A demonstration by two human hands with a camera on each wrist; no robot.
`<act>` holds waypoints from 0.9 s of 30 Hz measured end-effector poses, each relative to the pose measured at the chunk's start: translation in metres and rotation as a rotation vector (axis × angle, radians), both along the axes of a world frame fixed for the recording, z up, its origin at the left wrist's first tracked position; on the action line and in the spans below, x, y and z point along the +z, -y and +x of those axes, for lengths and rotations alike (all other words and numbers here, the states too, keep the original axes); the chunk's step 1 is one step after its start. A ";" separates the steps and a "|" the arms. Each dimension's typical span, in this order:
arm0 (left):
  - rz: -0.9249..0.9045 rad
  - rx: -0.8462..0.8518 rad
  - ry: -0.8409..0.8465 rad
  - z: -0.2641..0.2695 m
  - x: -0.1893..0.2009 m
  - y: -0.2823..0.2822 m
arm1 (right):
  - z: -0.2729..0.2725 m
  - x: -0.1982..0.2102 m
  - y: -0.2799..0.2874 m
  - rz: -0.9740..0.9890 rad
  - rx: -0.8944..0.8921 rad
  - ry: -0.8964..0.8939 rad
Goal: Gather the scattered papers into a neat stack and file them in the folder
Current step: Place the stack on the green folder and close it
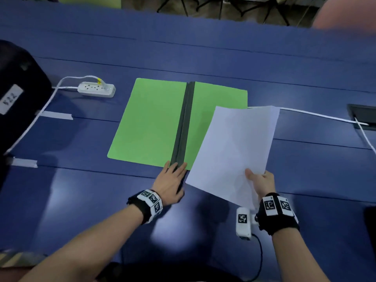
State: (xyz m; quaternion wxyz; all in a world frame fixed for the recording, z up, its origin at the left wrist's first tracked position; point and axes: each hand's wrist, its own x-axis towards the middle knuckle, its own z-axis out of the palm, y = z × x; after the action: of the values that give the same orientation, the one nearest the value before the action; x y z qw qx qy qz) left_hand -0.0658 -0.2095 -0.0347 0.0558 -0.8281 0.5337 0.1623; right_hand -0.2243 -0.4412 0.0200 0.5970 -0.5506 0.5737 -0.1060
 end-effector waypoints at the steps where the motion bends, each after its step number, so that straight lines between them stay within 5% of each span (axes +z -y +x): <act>1: -0.021 -0.048 0.008 -0.013 -0.001 -0.012 | -0.003 -0.002 -0.003 0.008 0.002 -0.012; 4: -0.120 -0.205 -0.041 -0.037 0.002 -0.040 | -0.012 -0.008 -0.013 0.030 0.022 -0.067; 6: -0.212 -0.131 -0.100 -0.033 0.011 -0.053 | -0.021 -0.013 -0.020 0.028 0.028 -0.108; 10: -0.335 0.538 -0.075 0.013 0.023 -0.079 | -0.041 -0.020 -0.037 0.030 0.053 -0.235; 13: -0.122 1.117 -0.089 0.048 0.017 -0.112 | -0.053 -0.022 -0.054 0.019 0.054 -0.298; 15: -0.007 1.311 -0.183 0.057 0.011 -0.130 | -0.059 -0.023 -0.064 0.015 0.058 -0.327; 27: 0.125 1.416 -0.201 0.065 0.004 -0.167 | -0.037 -0.014 -0.093 0.040 0.109 -0.237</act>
State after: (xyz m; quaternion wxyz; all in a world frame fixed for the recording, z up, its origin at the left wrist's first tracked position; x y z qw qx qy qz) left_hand -0.0008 -0.0429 -0.0305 -0.0649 -0.9518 -0.1393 0.2653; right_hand -0.2611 -0.3485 0.0056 0.5409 -0.5777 0.6113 0.0039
